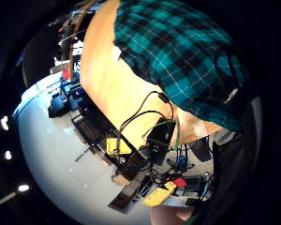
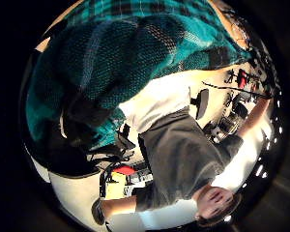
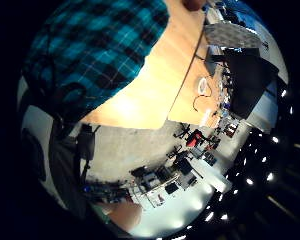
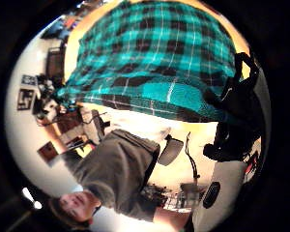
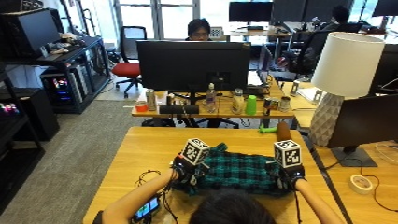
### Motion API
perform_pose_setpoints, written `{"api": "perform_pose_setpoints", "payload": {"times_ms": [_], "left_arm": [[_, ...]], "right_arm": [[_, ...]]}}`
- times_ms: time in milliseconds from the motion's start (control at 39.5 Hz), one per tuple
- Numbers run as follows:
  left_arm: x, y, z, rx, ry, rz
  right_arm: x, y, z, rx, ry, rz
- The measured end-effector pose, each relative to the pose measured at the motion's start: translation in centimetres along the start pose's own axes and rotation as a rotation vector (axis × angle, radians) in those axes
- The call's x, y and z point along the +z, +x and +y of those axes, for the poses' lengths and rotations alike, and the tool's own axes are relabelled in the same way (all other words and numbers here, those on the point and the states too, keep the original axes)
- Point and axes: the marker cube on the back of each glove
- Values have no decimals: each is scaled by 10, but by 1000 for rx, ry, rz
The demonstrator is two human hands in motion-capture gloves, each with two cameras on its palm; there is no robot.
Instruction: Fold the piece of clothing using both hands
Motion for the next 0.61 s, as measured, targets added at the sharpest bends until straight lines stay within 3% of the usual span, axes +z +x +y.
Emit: {"api": "perform_pose_setpoints", "payload": {"times_ms": [253,506,607], "left_arm": [[-68,-47,-23,-144,126,56],[-105,-99,-72,-216,216,172],[-119,-97,-63,-264,231,202]], "right_arm": [[-80,20,-25,99,103,10],[-116,37,-70,126,136,-73],[-125,42,-82,121,157,-101]]}}
